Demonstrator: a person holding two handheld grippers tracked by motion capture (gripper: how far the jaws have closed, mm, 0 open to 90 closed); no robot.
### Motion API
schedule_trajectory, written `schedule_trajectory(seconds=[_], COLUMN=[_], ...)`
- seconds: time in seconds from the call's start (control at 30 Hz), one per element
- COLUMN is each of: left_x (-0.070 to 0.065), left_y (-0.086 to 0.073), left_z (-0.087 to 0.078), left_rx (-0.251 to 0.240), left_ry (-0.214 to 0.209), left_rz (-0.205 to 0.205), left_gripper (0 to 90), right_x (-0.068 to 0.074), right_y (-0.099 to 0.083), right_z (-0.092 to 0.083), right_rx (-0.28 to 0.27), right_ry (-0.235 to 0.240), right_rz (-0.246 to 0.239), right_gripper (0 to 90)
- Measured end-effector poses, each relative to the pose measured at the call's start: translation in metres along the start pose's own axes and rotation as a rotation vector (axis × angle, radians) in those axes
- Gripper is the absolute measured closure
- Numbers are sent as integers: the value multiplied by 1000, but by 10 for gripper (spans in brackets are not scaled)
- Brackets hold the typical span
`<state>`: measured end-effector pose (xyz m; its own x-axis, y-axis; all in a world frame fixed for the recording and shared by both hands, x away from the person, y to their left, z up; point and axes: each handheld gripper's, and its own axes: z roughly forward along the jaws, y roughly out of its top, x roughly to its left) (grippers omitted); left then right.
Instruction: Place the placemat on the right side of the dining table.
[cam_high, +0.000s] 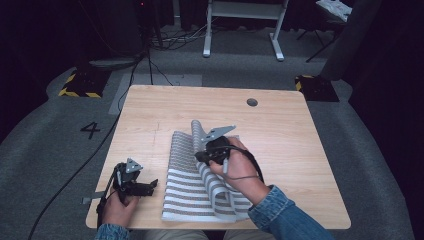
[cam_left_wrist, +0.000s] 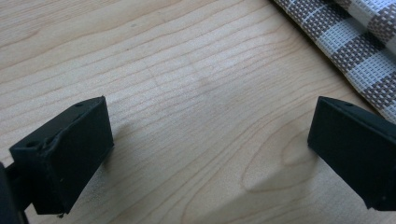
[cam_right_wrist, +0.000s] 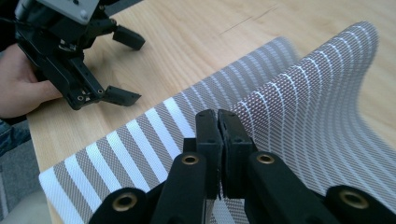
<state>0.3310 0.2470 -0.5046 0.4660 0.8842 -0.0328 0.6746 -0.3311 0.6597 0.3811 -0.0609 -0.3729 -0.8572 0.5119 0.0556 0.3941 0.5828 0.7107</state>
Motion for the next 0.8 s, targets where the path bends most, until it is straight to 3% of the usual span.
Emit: schedule_trajectory(seconds=[0.07,0.1,0.2,0.53,0.63,0.8], left_x=[0,0,0,0,0,0], left_y=[0,0,1,1,1,0], left_z=[0,0,1,1,1,0], left_rx=[3,3,0,2,2,4], left_ry=[0,0,1,-2,-2,1], left_rz=[4,4,-2,-1,-1,7], left_gripper=[2,1,2,2,2,4], right_x=[-4,-4,-13,-31,-43,-59], right_y=[0,0,0,-5,-7,-11], right_z=[-16,-16,-43,-92,-113,-134], right_rx=[-22,-22,-61,-113,-140,-152], right_ry=[-10,-10,-38,-105,-137,-184], right_rz=[9,9,9,-9,8,11], right_gripper=[885,885,885,886,886,887])
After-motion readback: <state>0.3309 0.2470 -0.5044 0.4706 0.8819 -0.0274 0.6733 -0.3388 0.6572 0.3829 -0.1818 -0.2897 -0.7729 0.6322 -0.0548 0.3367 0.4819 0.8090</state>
